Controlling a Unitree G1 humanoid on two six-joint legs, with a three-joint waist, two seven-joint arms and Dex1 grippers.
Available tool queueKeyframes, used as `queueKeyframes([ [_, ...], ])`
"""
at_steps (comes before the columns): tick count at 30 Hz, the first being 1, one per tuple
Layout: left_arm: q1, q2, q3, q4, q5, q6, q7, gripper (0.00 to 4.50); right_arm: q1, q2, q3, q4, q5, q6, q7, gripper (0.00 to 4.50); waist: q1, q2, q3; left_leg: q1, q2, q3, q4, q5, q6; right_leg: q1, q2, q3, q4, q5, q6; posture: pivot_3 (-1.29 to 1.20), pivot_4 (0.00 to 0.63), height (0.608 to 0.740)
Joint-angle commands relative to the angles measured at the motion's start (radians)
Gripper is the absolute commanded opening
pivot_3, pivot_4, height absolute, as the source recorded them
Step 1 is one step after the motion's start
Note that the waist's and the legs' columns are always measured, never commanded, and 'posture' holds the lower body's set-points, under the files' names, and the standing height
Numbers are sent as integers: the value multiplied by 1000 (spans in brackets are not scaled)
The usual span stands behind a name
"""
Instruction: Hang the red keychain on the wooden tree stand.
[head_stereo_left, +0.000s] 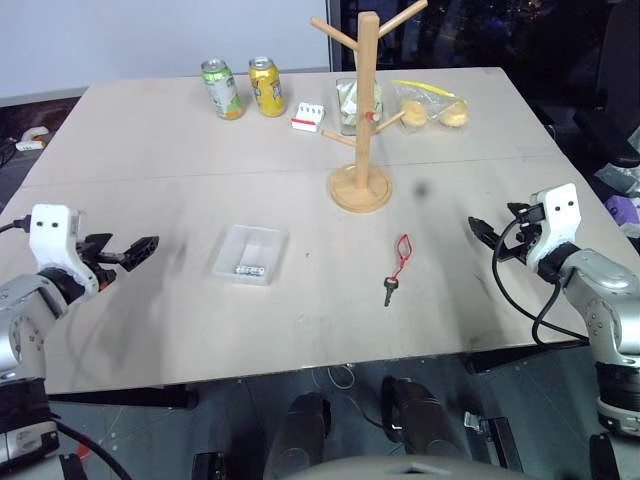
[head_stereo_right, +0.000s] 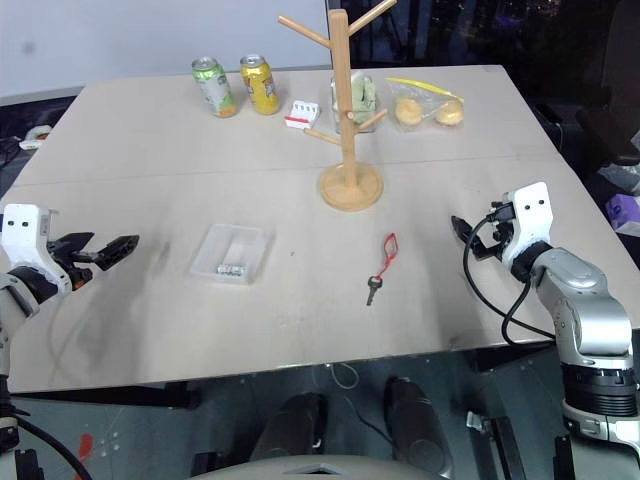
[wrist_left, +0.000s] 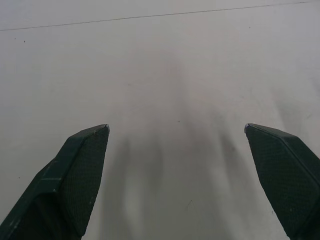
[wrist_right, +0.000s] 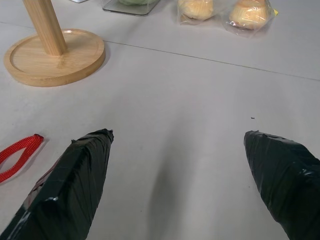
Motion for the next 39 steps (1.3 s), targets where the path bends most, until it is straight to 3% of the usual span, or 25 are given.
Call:
queueKeyframes([
  [1,5,-7,20,-29,5,-30,11,4460,-9,14,5,-11,-13,-23,-23,4500,0,0,0,0,0,0,0,0,0,0,0,0,0,0,0,0,150,740],
  [4,27,-6,25,-119,-43,51,-9,4460,-11,49,36,-52,4,10,-36,4500,-3,0,0,0,0,0,0,0,0,0,0,0,0,0,0,0,150,740],
  [10,-74,96,-67,-322,-213,351,-108,4460,-116,-46,118,-153,173,121,213,4500,2,0,1,-1,0,-1,1,0,0,0,0,0,1,0,1,0,150,740],
  [14,-160,69,-138,-393,-256,487,-45,4460,-197,-79,170,-219,298,195,335,4500,-1,0,1,0,0,-1,1,0,0,0,0,0,0,1,1,0,150,740],
  [21,-79,9,-319,-375,-83,410,64,4460,-311,-62,232,-292,423,279,373,4500,-6,0,1,0,1,-1,0,0,0,0,2,0,0,1,2,0,150,740],
  [25,-92,-43,-315,-315,-41,368,111,4460,-346,-48,221,-313,475,316,347,4500,3,0,1,0,1,-2,0,0,0,0,1,-1,0,0,1,0,150,740],
  [28,-103,-78,-291,-303,-50,356,115,3643,-361,-39,216,-315,496,328,328,4500,5,0,1,0,0,-1,1,0,0,0,0,-1,0,1,1,0,150,740],
  [34,-123,-108,-247,-312,-69,374,123,910,-355,-43,223,-309,497,313,322,4500,4,0,1,0,0,-2,1,0,0,0,0,-1,0,1,2,0,150,740],
  [39,-125,-116,-184,-339,-86,405,142,807,-373,-31,235,-290,488,303,324,4500,1,0,1,0,0,-2,1,0,0,0,0,-1,0,2,3,0,150,740],
])
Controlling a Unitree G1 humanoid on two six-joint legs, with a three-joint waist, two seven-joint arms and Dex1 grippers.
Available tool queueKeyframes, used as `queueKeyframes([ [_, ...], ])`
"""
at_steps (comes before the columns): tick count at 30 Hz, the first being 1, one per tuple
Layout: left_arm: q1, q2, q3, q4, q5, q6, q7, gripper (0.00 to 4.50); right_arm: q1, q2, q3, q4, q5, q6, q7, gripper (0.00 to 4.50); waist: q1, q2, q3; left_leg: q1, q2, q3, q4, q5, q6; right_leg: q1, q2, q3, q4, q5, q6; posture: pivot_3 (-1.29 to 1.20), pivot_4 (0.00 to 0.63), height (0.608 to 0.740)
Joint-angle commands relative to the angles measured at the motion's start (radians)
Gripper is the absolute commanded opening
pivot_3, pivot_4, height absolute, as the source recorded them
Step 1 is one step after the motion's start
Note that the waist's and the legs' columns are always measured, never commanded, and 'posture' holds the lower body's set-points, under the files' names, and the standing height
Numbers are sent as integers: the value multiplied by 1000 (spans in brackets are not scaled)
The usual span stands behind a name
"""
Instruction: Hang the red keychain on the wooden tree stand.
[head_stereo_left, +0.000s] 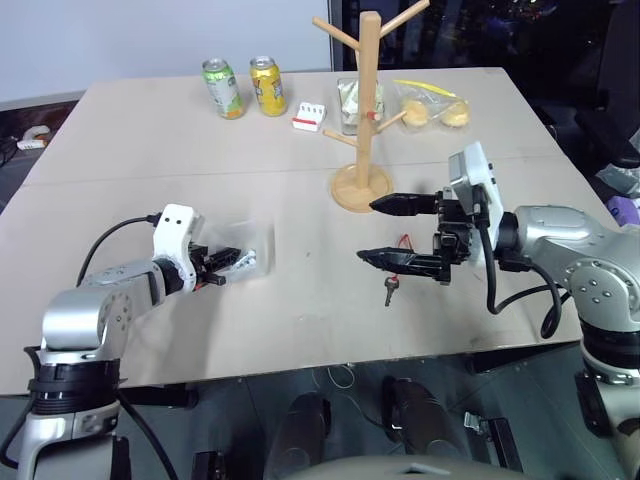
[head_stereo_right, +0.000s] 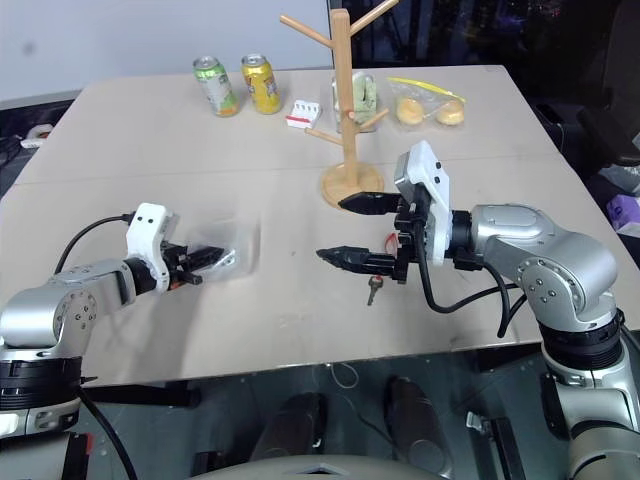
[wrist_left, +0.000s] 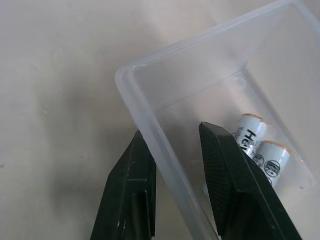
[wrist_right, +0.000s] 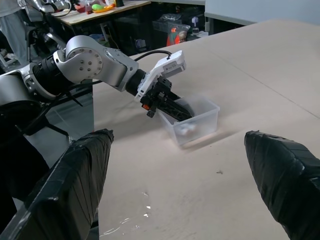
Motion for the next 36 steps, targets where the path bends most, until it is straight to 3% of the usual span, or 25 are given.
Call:
queueKeyframes([
  [1,-18,1,97,-40,-26,22,31,807,-34,13,-3,-1,9,-23,-2,4500,-1,0,0,0,0,0,0,0,0,0,0,0,0,0,0,0,150,740],
  [5,-76,27,207,89,17,0,120,807,-45,36,5,8,10,-30,-7,4500,-1,0,0,0,0,0,0,0,0,0,0,0,0,0,0,0,150,740],
  [11,-233,115,341,557,134,-190,303,807,-55,50,33,20,-14,-46,-1,4500,-3,0,0,0,1,-1,0,0,0,0,1,-2,0,0,0,0,150,740],
  [16,-387,151,371,938,178,-399,396,807,-54,40,37,26,-30,-55,6,4500,10,-2,-1,-1,-1,-2,0,0,0,0,-2,-2,0,1,0,0,150,740],
  [22,-525,177,374,1209,174,-543,407,807,-50,39,24,18,-26,-40,-17,4500,22,-5,-2,-2,-1,-3,1,0,0,0,-3,-4,0,1,0,0,150,740],
  [24,-557,178,378,1257,165,-568,416,1807,-47,40,21,15,-23,-34,-28,4500,22,-5,-2,-2,-1,-3,1,0,0,0,-3,-4,0,1,0,0,150,740],
  [26,-577,183,375,1284,164,-581,415,2368,-44,39,17,11,-19,-30,-39,4500,22,-5,-2,-2,-1,-3,1,0,0,0,-3,-4,0,1,0,0,150,740],
  [27,-585,187,371,1292,164,-584,412,3036,-43,39,16,9,-18,-28,-45,4500,22,-5,-2,-2,-1,-2,1,0,0,0,-3,-4,0,1,0,0,150,740],
  [31,-604,221,366,1284,162,-568,419,4484,-33,32,8,6,-19,-25,-60,4500,17,-5,-2,-2,-1,-2,1,0,0,0,-3,-4,0,2,-1,0,150,740],
  [36,-572,287,335,1077,153,-405,371,4484,11,-3,-33,-23,-16,13,-112,4500,8,-6,-1,-2,-1,-2,1,0,0,0,-3,-4,0,1,0,0,150,740],
])
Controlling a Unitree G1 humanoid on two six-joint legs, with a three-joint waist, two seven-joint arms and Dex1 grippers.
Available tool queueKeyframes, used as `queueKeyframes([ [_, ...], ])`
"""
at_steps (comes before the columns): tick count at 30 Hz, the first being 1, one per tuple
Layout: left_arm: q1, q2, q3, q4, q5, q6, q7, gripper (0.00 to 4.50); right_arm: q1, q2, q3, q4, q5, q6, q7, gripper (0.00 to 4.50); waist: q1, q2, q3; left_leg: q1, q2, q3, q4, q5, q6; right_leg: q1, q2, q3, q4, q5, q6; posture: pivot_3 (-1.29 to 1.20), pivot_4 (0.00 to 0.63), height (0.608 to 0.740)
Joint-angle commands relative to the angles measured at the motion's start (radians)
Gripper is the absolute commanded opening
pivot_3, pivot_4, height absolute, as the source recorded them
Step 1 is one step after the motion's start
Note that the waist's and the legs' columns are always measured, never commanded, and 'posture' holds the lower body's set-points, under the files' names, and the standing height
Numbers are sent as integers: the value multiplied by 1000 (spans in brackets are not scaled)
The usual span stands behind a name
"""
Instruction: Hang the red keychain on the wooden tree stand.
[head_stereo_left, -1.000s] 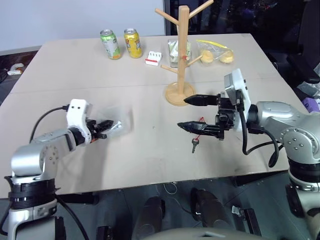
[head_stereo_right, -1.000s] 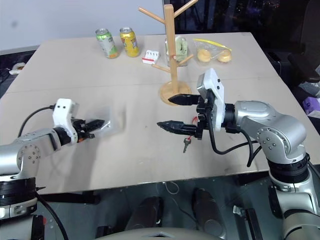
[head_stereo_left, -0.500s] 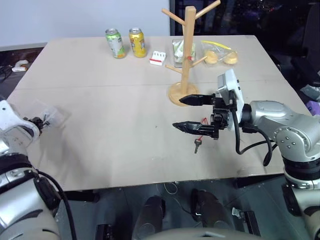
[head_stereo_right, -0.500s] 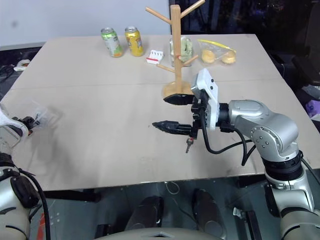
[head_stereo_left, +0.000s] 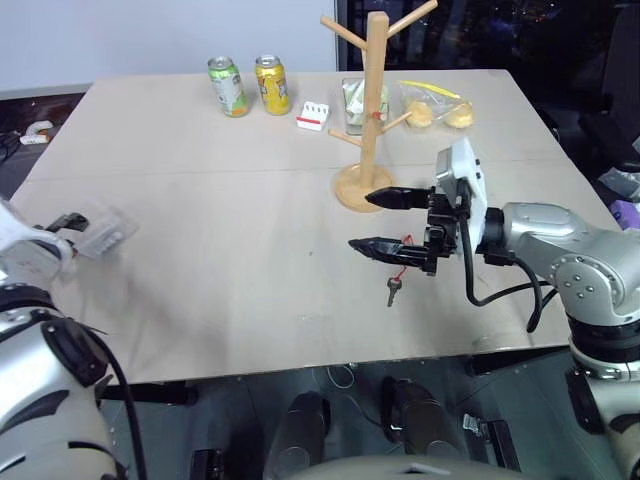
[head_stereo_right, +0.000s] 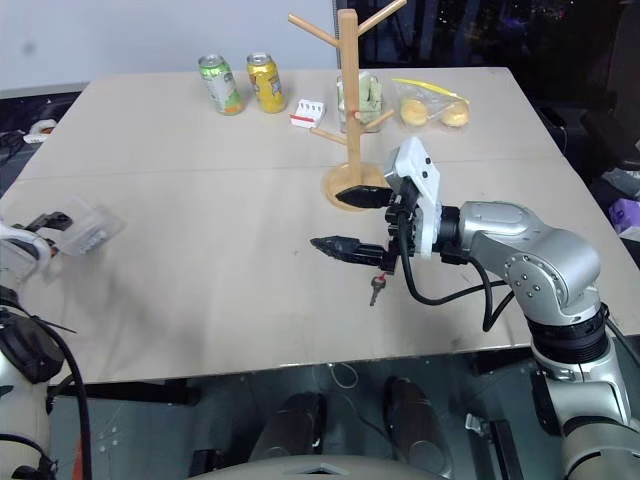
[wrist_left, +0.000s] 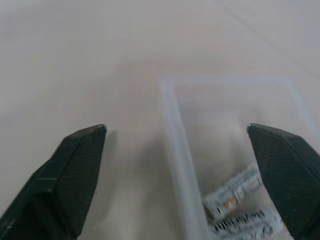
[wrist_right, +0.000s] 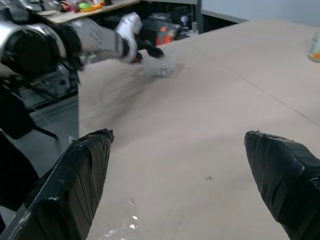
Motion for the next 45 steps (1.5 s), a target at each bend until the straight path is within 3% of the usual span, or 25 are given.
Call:
queueKeyframes([
  [1,33,77,-33,-281,-20,162,-57,4484,35,-40,-72,-59,18,43,-64,4500,0,-1,1,0,0,0,0,0,0,0,0,0,0,0,0,0,150,740],
  [4,177,114,-122,-654,-68,284,-251,4484,99,-55,-138,-93,41,133,-177,4500,-3,-2,1,0,0,0,0,0,0,0,-1,1,0,0,0,0,150,740],
  [10,306,61,-218,-1262,-388,469,-591,4484,214,39,-200,-184,31,329,-482,4500,10,-1,1,0,-1,2,0,0,-1,0,-3,2,0,-3,-3,0,150,740],
  [14,372,40,-351,-1505,-503,478,-771,4484,272,112,-155,-223,-41,410,-632,4500,-6,0,2,0,0,3,-1,0,-1,-1,-1,3,0,-3,-3,0,150,740],
  [22,297,14,-529,-1542,-471,413,-912,4484,309,214,-37,-160,-178,390,-720,4500,-15,1,2,2,3,3,-1,0,0,-1,6,5,0,-4,-4,0,150,740],
  [27,269,21,-569,-1531,-438,393,-956,4484,296,298,-17,-135,-212,402,-734,4500,-15,1,2,1,3,3,-1,0,0,-1,6,6,-1,-4,-3,0,150,740],
  [35,271,16,-565,-1540,-415,399,-955,4484,268,330,58,-63,-294,351,-708,4500,-15,1,2,1,3,3,-1,0,0,-1,6,5,-1,-4,-4,0,150,740],
  [36,273,19,-559,-1542,-416,402,-951,4500,267,323,71,-55,-307,338,-700,4093,-15,1,2,1,3,3,-1,0,0,-1,6,5,-1,-4,-4,0,150,740],
  [38,279,25,-545,-1548,-419,408,-944,4500,264,306,102,-38,-331,305,-682,3751,-15,1,2,1,3,3,-1,0,0,-1,6,5,-1,-4,-4,0,150,740],
  [39,281,28,-539,-1552,-423,413,-939,4500,262,294,123,-29,-344,284,-665,3206,-16,1,2,1,3,3,-1,0,0,-1,6,6,-1,-4,-4,0,150,740],
  [41,288,30,-525,-1556,-431,422,-930,4500,257,281,156,-14,-355,251,-629,2605,-16,1,2,1,3,3,-1,0,0,-1,6,5,-1,-4,-4,0,150,740],
  [42,298,33,-518,-1560,-434,424,-930,4500,252,278,165,-7,-358,238,-614,1997,-17,1,2,1,3,3,-1,0,0,-1,6,5,-1,-4,-4,0,150,740],
  [43,308,37,-512,-1564,-434,424,-931,4500,249,275,170,-2,-358,231,-602,1997,-17,1,2,1,3,3,-1,0,0,-1,6,5,-1,-4,-4,0,150,740],
  [45,324,45,-504,-1569,-434,424,-934,4500,244,265,180,1,-361,218,-580,1277,-20,1,2,1,3,3,-1,0,0,-1,6,5,-1,-4,-4,0,150,740],
])
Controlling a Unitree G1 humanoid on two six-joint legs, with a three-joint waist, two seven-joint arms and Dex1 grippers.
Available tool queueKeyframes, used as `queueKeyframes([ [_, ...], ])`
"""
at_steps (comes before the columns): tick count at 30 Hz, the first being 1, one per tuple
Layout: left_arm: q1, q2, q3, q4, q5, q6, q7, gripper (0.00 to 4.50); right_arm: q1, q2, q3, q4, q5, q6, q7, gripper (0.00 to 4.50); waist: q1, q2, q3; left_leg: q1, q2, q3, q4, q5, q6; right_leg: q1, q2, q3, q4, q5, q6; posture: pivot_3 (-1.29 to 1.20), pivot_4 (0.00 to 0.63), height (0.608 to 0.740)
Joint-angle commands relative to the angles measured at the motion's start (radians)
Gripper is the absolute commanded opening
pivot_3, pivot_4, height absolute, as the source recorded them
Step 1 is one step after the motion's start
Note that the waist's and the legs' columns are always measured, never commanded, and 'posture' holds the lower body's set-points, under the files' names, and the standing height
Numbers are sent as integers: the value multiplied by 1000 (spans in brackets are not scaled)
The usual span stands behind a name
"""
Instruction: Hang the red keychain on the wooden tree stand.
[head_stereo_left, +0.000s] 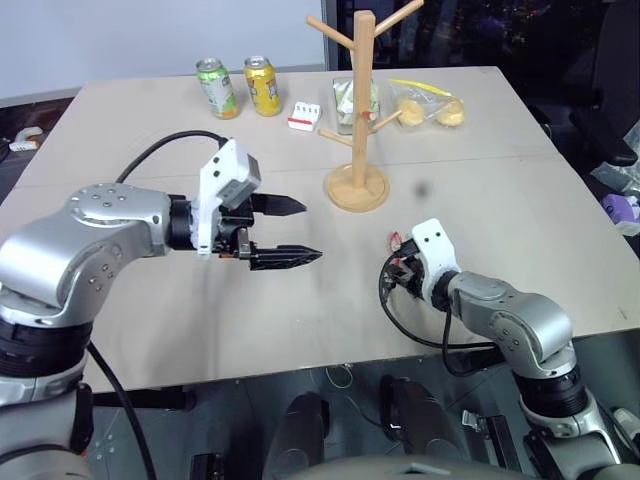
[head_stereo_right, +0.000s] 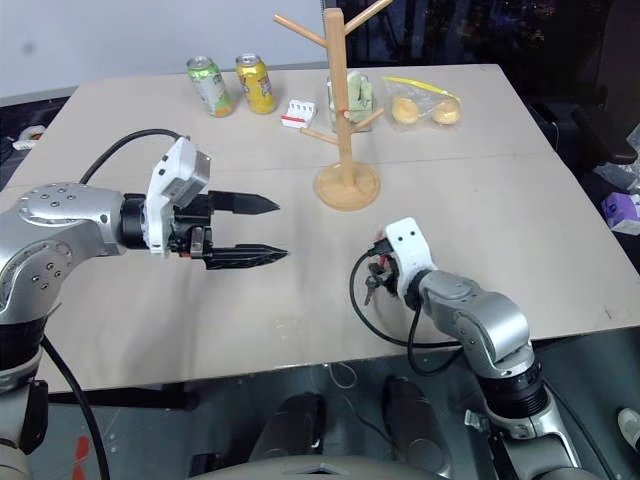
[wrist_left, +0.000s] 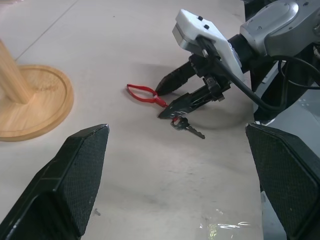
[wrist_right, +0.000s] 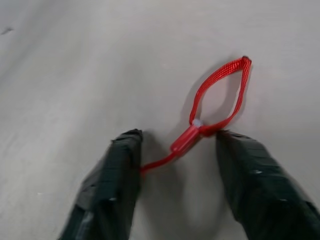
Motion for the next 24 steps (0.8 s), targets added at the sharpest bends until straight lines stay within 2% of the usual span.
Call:
queueKeyframes([
  [1,38,29,67,-43,-17,4,2,4500,-19,-18,51,8,-5,-58,91,867,-1,0,0,0,0,0,0,0,0,0,0,0,0,0,0,0,150,740],
  [2,41,30,72,-44,-21,6,5,4500,-18,-24,54,6,-9,-65,103,461,0,0,0,0,0,0,0,0,0,0,0,0,0,0,0,0,150,740],
  [4,43,32,80,-41,-26,9,8,4500,-11,-44,50,-8,-10,-75,132,78,3,0,0,0,0,0,0,0,0,0,0,0,0,0,0,0,150,740],
  [5,42,34,81,-37,-25,7,7,4500,-10,-57,47,-12,-13,-87,147,28,4,0,0,0,0,0,0,0,0,0,0,0,0,0,0,0,150,740],
  [9,26,27,89,-2,-9,-5,14,4500,1,-111,36,-15,-43,-195,206,28,5,0,0,0,0,0,0,0,0,0,0,0,0,0,0,0,150,740],
  [12,9,19,108,31,-14,-1,27,4500,19,-93,-24,-46,-22,-311,248,28,5,0,0,0,0,0,0,0,0,0,0,0,0,0,0,0,150,740],
  [17,-6,-2,156,57,-51,25,62,4500,61,-126,-41,-106,-42,-464,331,28,4,0,0,0,0,0,0,0,0,0,0,0,0,0,0,0,150,740],
  [21,-46,-45,192,75,-93,49,110,4500,42,-90,-49,-82,-135,-659,300,28,5,0,0,0,0,0,0,0,0,0,0,0,0,0,0,0,150,740],
  [24,-87,-88,204,98,-110,43,144,4500,-29,-43,-43,-5,-229,-804,251,28,4,0,0,0,0,0,0,0,0,0,0,0,0,0,0,0,150,740],
])
